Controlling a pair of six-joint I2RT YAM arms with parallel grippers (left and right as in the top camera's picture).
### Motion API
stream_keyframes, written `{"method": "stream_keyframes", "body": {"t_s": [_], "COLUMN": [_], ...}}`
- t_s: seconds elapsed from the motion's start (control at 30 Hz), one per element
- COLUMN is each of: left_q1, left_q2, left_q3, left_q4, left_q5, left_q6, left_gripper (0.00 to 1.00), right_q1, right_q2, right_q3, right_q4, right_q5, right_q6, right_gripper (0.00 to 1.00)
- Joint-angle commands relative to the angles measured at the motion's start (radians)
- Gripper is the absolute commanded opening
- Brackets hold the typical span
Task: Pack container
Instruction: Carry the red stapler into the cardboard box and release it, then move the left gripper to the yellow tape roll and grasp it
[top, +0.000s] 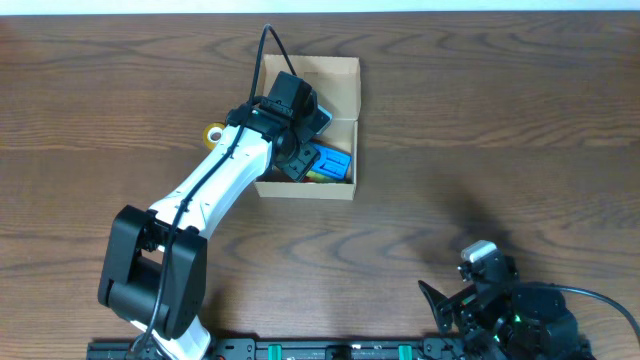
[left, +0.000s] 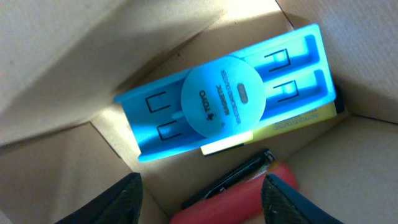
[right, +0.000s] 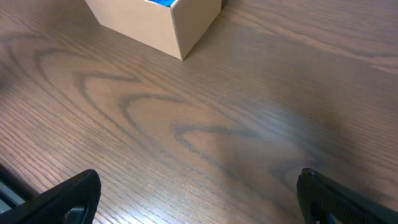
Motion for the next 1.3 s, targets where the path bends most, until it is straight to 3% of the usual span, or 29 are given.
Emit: {"method": "stream_keyframes", "body": {"t_s": [0.0, 0.4, 0.57, 0.77, 0.8, 0.87, 1.0, 1.03, 1.27], "left_q1": [0.003, 0.121, 0.242, 0.364, 0.379, 0.406, 0.441, 0.446, 0.452], "left_q2": [0.0, -0.213, -0.302, -0.282, -0.27, -0.24, -0.166, -0.146, 0.007], "left_q3": [0.039, 0.1, 0.099, 0.099, 0.099, 0.099, 0.099, 0.099, 0.099], "left_q4": [-0.008, -0.05, -0.097, -0.164, -0.164, -0.161, -0.162, -0.166, -0.128], "left_q5": [0.005, 0.005, -0.017, -0.09, -0.09, -0.09, -0.08, -0.079, -0.083], "left_q6": [-0.043, -0.321, -0.5, -0.743, -0.77, -0.826, -0.977, -1.001, -1.201], "left_gripper": [0.62, 0.6, 0.59, 0.55, 0.58, 0.86, 0.91, 0.98, 0.95], "right_q1": [-0.008, -0.008, -0.008, -0.008, -0.008, -0.008, -0.008, -0.008, -0.008], "right_q2": [-0.005, -0.005, -0.005, -0.005, -0.005, -0.005, -0.005, -0.005, -0.005], "right_q3": [-0.001, -0.001, -0.001, -0.001, -0.001, -0.001, -0.001, -0.001, -0.001], "right_q4": [-0.002, -0.002, -0.002, -0.002, -0.002, -0.002, -0.002, -0.002, -0.002], "right_q5": [0.007, 0.007, 0.007, 0.007, 0.007, 0.007, 0.007, 0.007, 0.007], "right_q6": [0.01, 0.01, 0.01, 0.01, 0.01, 0.01, 0.01, 0.01, 0.01], "right_gripper": [0.99, 0.99, 0.99, 0.99, 0.99, 0.99, 0.99, 0.99, 0.99]}}
